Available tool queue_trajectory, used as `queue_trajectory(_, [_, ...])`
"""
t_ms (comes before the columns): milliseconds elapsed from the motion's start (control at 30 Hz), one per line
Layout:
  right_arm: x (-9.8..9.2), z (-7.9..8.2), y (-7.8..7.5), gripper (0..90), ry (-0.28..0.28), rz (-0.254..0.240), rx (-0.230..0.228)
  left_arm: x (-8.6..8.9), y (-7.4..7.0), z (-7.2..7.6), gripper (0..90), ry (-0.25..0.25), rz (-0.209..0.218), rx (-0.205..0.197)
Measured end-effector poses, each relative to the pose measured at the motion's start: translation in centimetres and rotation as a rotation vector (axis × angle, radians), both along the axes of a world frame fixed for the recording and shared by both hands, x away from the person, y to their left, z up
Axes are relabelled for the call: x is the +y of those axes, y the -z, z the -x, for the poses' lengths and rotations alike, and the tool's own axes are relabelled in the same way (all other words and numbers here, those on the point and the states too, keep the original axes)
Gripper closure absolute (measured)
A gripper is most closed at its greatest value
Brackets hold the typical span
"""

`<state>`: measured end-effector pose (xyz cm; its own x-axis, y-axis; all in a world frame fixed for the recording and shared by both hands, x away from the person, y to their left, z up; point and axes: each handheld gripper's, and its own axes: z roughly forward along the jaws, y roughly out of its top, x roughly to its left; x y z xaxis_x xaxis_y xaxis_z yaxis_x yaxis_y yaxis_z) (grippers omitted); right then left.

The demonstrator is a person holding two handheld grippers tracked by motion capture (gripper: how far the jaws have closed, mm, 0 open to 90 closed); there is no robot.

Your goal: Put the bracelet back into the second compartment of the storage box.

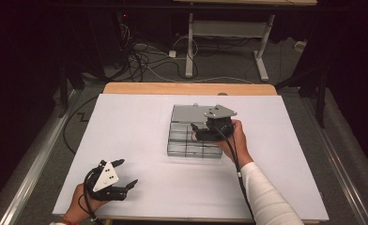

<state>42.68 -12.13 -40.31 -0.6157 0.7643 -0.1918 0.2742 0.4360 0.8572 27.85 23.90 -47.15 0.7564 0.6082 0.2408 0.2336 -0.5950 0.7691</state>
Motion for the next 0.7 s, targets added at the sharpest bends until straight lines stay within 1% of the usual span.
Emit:
queue_trajectory(300, [-0.6, 0.4, -0.7, 15.4, 0.000, 0.000, -0.023, -0.1, 0.0, 0.0, 18.1, 0.000, -0.001, 0.001])
queue_trajectory(433, [-1.0, 0.6, -1.0, 15.5, 0.004, -0.002, -0.026, -0.1, 0.0, 0.0, 18.0, 0.000, -0.003, 0.002])
queue_trajectory(567, [-1.3, 0.9, -1.2, 15.6, 0.009, 0.008, -0.034, -0.2, 0.0, 0.0, 18.1, 0.000, -0.006, 0.003])
queue_trajectory(700, [-1.7, 1.1, -1.4, 15.7, 0.004, 0.006, -0.041, -0.2, 0.1, 0.0, 18.0, 0.001, -0.008, 0.003])
